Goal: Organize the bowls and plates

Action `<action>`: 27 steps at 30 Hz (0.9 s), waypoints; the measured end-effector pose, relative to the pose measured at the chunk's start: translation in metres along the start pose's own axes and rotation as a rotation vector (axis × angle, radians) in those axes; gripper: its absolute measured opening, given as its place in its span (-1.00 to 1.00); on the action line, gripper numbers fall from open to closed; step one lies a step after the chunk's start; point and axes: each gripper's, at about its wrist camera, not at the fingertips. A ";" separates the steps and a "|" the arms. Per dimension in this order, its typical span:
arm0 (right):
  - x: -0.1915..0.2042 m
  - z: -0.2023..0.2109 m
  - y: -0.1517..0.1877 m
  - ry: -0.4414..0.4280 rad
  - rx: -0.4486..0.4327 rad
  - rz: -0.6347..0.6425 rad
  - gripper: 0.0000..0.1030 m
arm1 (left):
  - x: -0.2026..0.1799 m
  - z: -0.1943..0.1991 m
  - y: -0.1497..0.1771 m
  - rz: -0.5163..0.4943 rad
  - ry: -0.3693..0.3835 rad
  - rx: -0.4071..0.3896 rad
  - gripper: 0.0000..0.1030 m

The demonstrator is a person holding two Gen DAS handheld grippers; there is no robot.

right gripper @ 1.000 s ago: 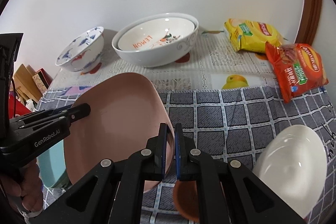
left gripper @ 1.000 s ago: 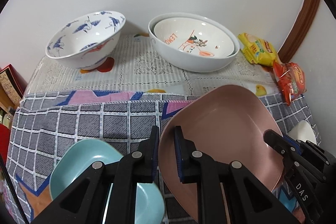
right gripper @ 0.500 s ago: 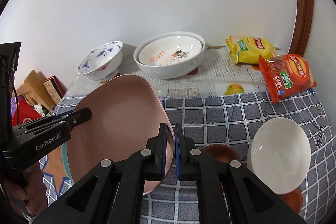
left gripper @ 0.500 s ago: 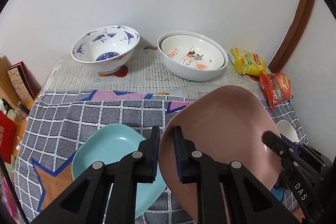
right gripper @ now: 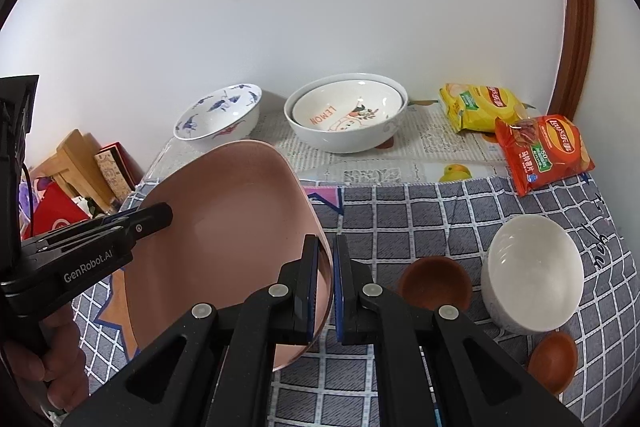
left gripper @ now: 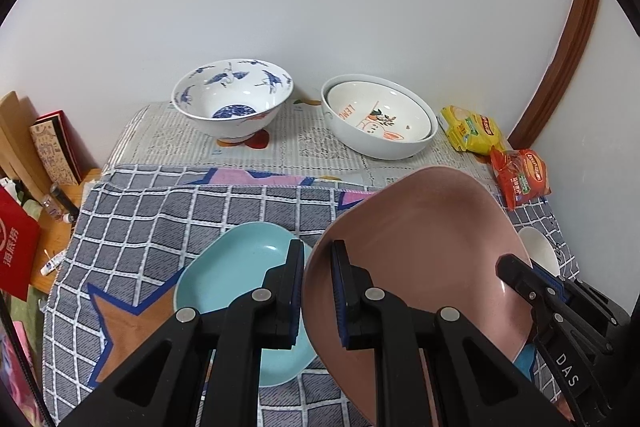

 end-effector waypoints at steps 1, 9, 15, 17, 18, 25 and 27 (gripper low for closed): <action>0.003 0.001 0.000 -0.001 -0.001 0.003 -0.86 | 0.002 0.002 0.000 0.004 -0.002 -0.001 -0.74; 0.022 0.006 0.001 -0.021 -0.011 0.020 -0.86 | 0.021 0.017 0.004 0.027 -0.016 -0.021 -0.74; 0.035 0.007 0.002 -0.031 -0.015 0.035 -0.86 | 0.033 0.024 0.007 0.044 -0.025 -0.027 -0.74; 0.039 0.006 0.002 -0.034 -0.015 0.041 -0.86 | 0.037 0.025 0.007 0.049 -0.027 -0.028 -0.74; 0.040 0.006 0.002 -0.036 -0.015 0.043 -0.86 | 0.038 0.026 0.008 0.052 -0.028 -0.028 -0.74; 0.051 0.003 0.005 -0.040 -0.012 0.056 -0.86 | 0.049 0.026 0.010 0.068 -0.031 -0.026 -0.74; 0.054 0.002 0.005 -0.040 -0.010 0.060 -0.86 | 0.052 0.026 0.010 0.074 -0.031 -0.025 -0.74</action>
Point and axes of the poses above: each gripper's, at about its wrist camera, not at the fingertips, and z roughly against the way its jaws point, x to its left, y to its underside, and after that the axes turned 6 degrees about y, right-handed
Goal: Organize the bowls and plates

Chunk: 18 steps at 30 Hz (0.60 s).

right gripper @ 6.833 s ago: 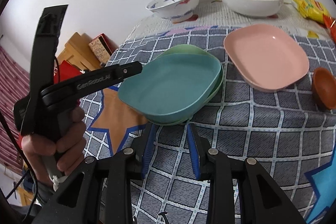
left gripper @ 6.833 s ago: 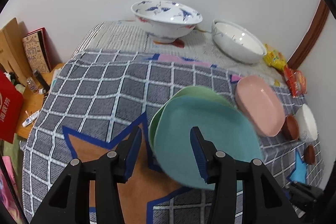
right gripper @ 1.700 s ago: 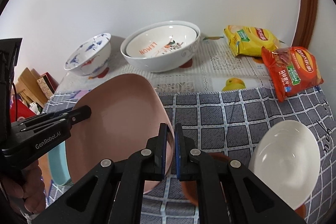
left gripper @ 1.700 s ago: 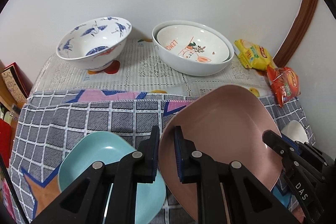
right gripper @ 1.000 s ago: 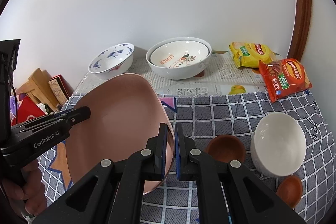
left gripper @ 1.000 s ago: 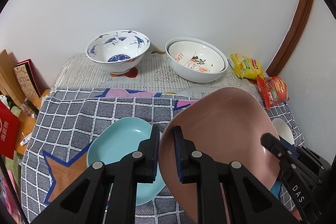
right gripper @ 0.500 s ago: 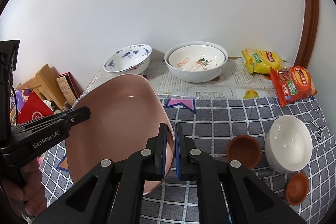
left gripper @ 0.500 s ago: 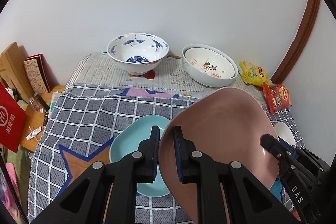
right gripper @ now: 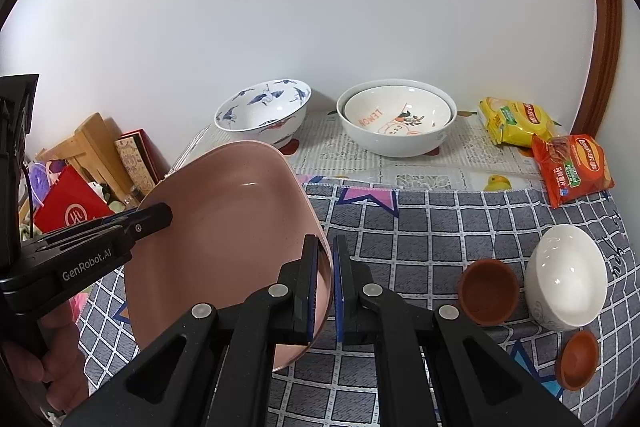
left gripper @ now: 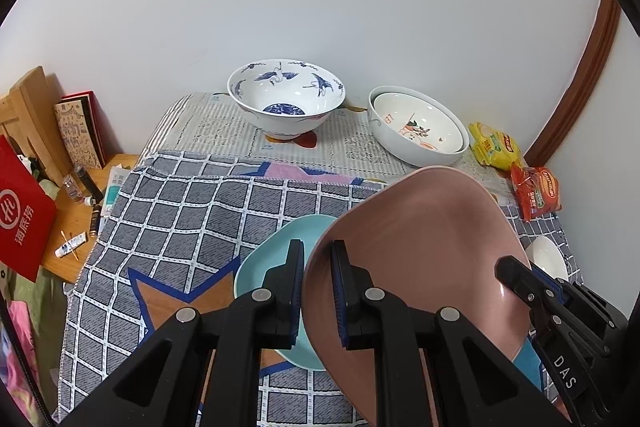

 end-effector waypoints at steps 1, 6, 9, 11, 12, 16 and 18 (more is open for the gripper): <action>0.001 -0.001 0.000 0.000 0.001 0.001 -0.86 | 0.002 -0.001 0.000 0.002 0.000 0.001 -0.74; 0.007 -0.005 0.000 0.000 0.008 0.009 -0.86 | 0.008 -0.003 0.002 0.012 -0.002 0.007 -0.74; 0.010 -0.008 0.001 0.000 0.013 0.013 -0.86 | 0.012 -0.006 0.003 0.020 -0.001 0.012 -0.74; 0.012 -0.011 0.001 -0.002 0.017 0.015 -0.86 | 0.015 -0.008 0.004 0.025 -0.001 0.016 -0.74; 0.013 -0.012 0.001 -0.001 0.019 0.017 -0.86 | 0.017 -0.009 0.004 0.027 -0.001 0.018 -0.74; 0.017 -0.018 0.001 -0.003 0.029 0.022 -0.86 | 0.022 -0.013 0.005 0.035 -0.005 0.025 -0.74; 0.020 -0.020 0.002 -0.004 0.033 0.025 -0.86 | 0.024 -0.015 0.006 0.039 -0.007 0.027 -0.74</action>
Point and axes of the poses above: each gripper's, at about its wrist camera, not at the fingertips, and z roughly against the way its jaws point, x to its left, y to its underside, and after that the axes turned 6 degrees about y, right-handed
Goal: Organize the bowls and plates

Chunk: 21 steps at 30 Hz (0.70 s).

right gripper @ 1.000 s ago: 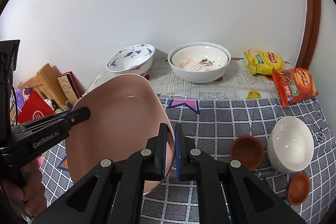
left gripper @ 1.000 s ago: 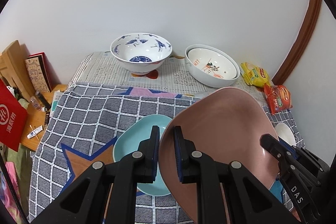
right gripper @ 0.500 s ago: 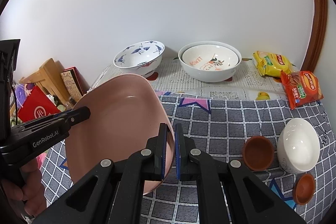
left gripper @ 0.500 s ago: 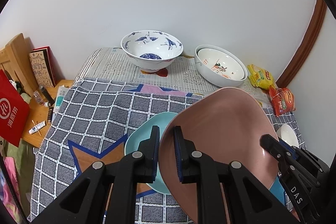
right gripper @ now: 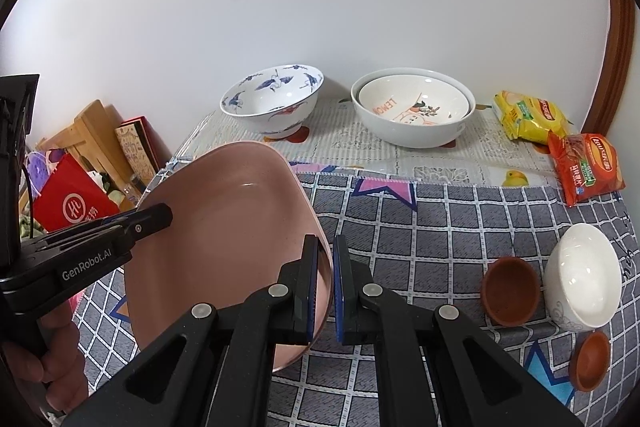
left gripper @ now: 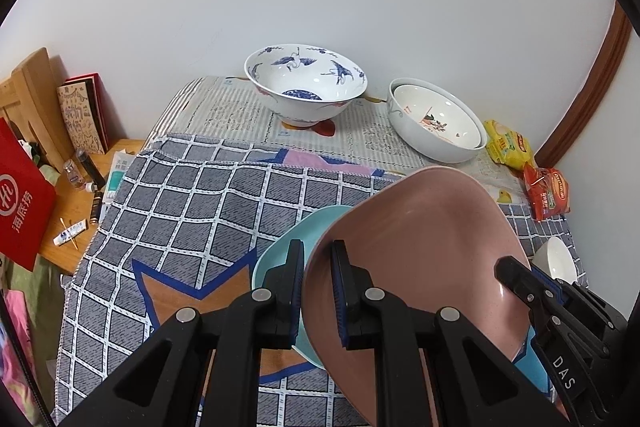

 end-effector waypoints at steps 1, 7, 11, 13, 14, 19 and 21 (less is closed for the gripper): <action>0.001 -0.001 0.000 0.000 0.002 0.001 -0.86 | 0.002 -0.001 0.000 0.003 -0.001 0.002 -0.74; 0.008 -0.009 -0.001 -0.004 0.012 0.011 -0.86 | 0.012 -0.006 0.000 0.016 -0.002 0.008 -0.74; 0.011 -0.013 -0.001 -0.008 0.018 0.017 -0.86 | 0.018 -0.009 0.001 0.025 -0.005 0.012 -0.74; 0.013 -0.016 -0.001 -0.008 0.020 0.018 -0.86 | 0.020 -0.010 0.001 0.029 -0.006 0.013 -0.74; 0.014 -0.017 -0.001 -0.009 0.021 0.020 -0.86 | 0.021 -0.011 0.001 0.031 -0.007 0.013 -0.74; 0.018 -0.022 -0.002 -0.010 0.024 0.031 -0.86 | 0.026 -0.014 0.000 0.040 -0.008 0.018 -0.74; 0.019 -0.024 -0.002 -0.012 0.027 0.032 -0.86 | 0.028 -0.015 0.000 0.043 -0.009 0.018 -0.74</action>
Point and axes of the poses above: each gripper's, at about its wrist camera, not at the fingertips, and z roughly against the way its jaws point, x to its left, y to its underside, and after that the axes turned 6 degrees about y, right-handed
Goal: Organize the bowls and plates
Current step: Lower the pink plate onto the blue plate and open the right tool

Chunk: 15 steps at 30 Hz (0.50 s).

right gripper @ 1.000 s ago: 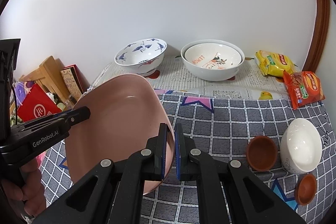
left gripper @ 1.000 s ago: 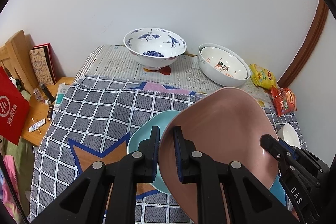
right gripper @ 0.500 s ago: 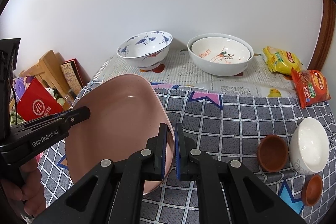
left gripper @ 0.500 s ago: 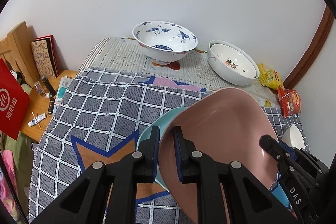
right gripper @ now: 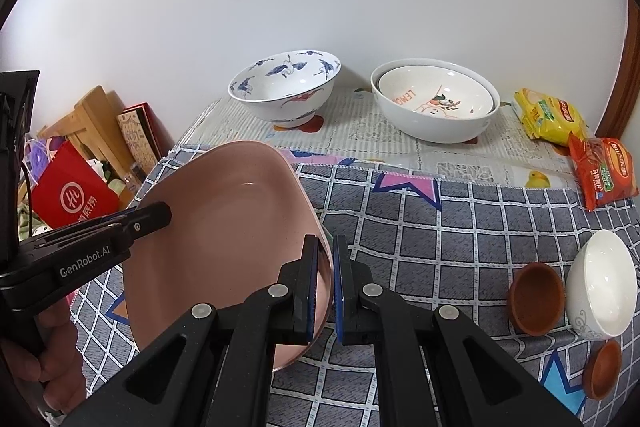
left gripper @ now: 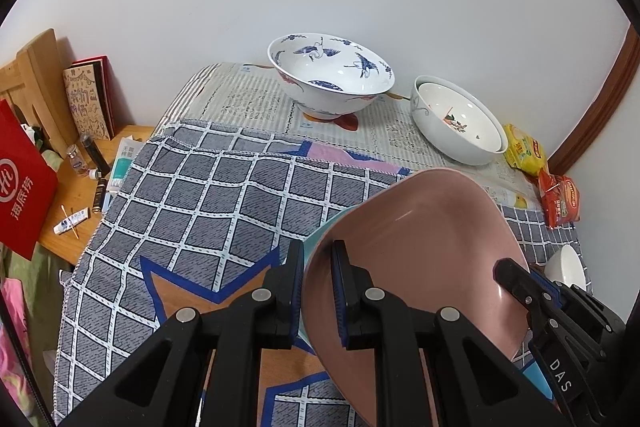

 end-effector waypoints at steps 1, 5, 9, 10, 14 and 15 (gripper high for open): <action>0.001 -0.001 0.000 -0.001 0.001 0.001 -0.86 | 0.001 -0.001 0.000 0.003 0.000 0.000 -0.74; 0.004 -0.005 -0.001 -0.002 0.004 0.009 -0.86 | 0.006 -0.003 -0.001 0.013 -0.001 0.005 -0.74; 0.006 -0.010 -0.003 -0.005 0.009 0.013 -0.86 | 0.010 -0.007 -0.002 0.020 -0.006 0.009 -0.74; 0.006 -0.011 -0.003 -0.005 0.010 0.015 -0.86 | 0.011 -0.008 -0.002 0.022 -0.007 0.010 -0.74; 0.009 -0.016 -0.004 -0.007 0.016 0.021 -0.86 | 0.014 -0.011 -0.002 0.029 -0.011 0.016 -0.74; 0.010 -0.017 -0.004 -0.008 0.019 0.022 -0.86 | 0.015 -0.012 -0.002 0.031 -0.012 0.018 -0.74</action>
Point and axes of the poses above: each gripper's, at about its wrist camera, not at the fingertips, and z roughly against the way its jaws point, x to its left, y to its underside, and after that the axes turned 6 degrees about y, right-handed
